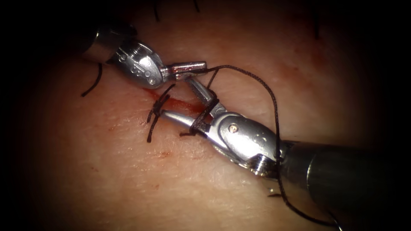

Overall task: Wound Closure
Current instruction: Wrap the thread counterclockwise again around the right gripper using the left gripper

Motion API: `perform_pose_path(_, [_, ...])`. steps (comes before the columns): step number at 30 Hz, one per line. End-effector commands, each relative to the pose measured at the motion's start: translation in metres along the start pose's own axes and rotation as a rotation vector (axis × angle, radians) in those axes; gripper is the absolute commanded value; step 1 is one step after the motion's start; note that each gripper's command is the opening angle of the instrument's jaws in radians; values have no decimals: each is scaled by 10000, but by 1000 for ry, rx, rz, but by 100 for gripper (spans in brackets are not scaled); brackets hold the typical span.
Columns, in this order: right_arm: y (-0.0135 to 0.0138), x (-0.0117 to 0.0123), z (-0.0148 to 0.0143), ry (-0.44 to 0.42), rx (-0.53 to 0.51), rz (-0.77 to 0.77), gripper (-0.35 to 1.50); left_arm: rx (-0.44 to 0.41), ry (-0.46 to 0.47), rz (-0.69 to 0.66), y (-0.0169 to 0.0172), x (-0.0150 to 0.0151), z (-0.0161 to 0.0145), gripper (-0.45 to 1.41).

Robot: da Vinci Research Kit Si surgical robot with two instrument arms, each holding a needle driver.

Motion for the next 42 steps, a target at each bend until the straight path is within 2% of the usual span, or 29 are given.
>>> perform_pose_path(1, [-2, -7, 3, -1, -6, -1, 123, 1, 0, -2, 9, -3, 6, -45])
perform_pose_path(5, [-1, -7, 2, -3, -12, -3, 123, 0, -1, -1, 13, 3, 4, -45])
perform_pose_path(16, [4, -17, -1, -31, -3, -15, 125, 27, -5, -21, 17, 21, -29, -45])
perform_pose_path(26, [12, -18, -5, -47, -18, -21, 125, 31, -8, -26, 29, 42, -29, -45])
perform_pose_path(30, [19, -24, -11, -93, -36, -38, 121, 29, 1, -26, 33, 52, -34, -45])
perform_pose_path(36, [28, -35, -17, -127, -69, -59, 120, 31, 8, -32, 37, 60, -43, -45])
perform_pose_path(42, [27, -36, -15, -129, -83, -20, 116, 31, 10, -33, 44, 64, -37, -45])
